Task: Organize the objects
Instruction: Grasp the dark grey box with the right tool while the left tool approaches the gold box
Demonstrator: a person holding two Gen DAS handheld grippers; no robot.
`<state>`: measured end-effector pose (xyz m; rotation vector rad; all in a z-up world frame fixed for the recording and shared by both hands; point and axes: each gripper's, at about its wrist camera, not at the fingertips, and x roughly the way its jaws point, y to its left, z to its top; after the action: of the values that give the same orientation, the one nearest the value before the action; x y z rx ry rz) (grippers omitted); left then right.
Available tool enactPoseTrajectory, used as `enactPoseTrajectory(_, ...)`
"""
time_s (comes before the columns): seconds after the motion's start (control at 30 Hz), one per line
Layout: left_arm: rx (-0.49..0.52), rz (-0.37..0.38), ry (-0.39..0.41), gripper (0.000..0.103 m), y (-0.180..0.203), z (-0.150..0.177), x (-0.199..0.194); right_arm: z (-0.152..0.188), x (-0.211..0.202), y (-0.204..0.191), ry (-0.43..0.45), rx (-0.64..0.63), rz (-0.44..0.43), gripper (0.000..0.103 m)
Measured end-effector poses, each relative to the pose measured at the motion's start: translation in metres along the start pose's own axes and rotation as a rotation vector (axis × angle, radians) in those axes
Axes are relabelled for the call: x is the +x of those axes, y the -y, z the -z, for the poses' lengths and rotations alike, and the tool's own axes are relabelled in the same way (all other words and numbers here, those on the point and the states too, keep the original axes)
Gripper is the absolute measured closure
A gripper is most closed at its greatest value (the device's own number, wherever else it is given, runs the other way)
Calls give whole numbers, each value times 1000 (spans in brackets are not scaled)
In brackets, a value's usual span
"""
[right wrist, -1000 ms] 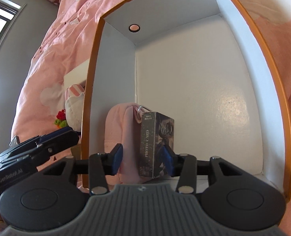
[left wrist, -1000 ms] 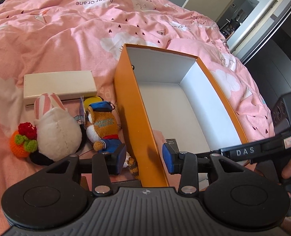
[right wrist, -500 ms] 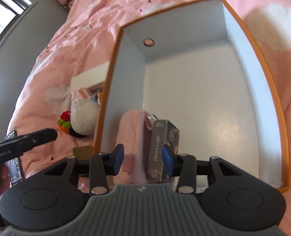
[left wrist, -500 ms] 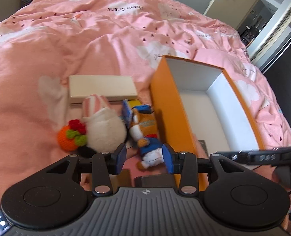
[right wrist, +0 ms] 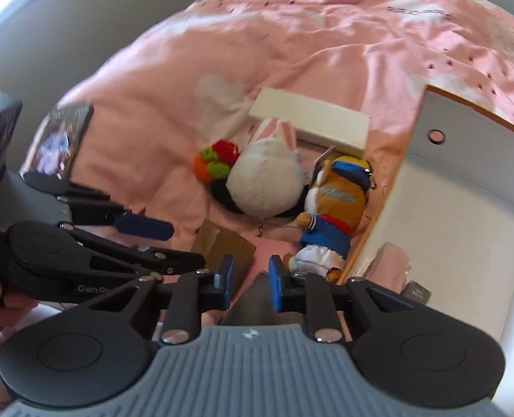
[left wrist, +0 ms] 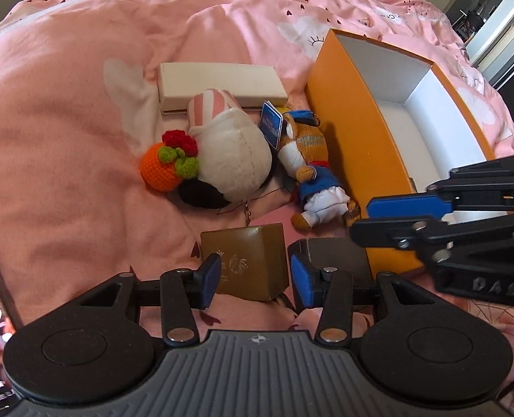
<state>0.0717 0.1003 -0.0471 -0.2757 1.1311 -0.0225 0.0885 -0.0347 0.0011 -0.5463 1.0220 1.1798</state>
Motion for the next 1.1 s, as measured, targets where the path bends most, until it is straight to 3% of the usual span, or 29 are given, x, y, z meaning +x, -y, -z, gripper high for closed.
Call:
enactPoseTrajectory(0.1,4,-6,12,48,5,2,10,-6,13,-6,-45,-99,50,85)
enactPoseTrajectory(0.2,12,-33,5,40,6,5,19,-11,24,-4,-120,-188,29,84)
enactPoseTrajectory(0.43,-24,-60,-49,43,-6,10,25,-6,40,-23,-248,-387,9,82)
enactPoseTrajectory(0.63,25,-64,-84,45,-7,26,19,12,53,-44,-295,-485,58,65)
enactPoseTrajectory(0.93,198,-71,-120,47,6,47,10,27,63,-61,-363,-624,101,38)
enactPoseTrajectory(1.1,177,-55,-109,47,0,46,5,27,78,-62,-421,-659,117,28)
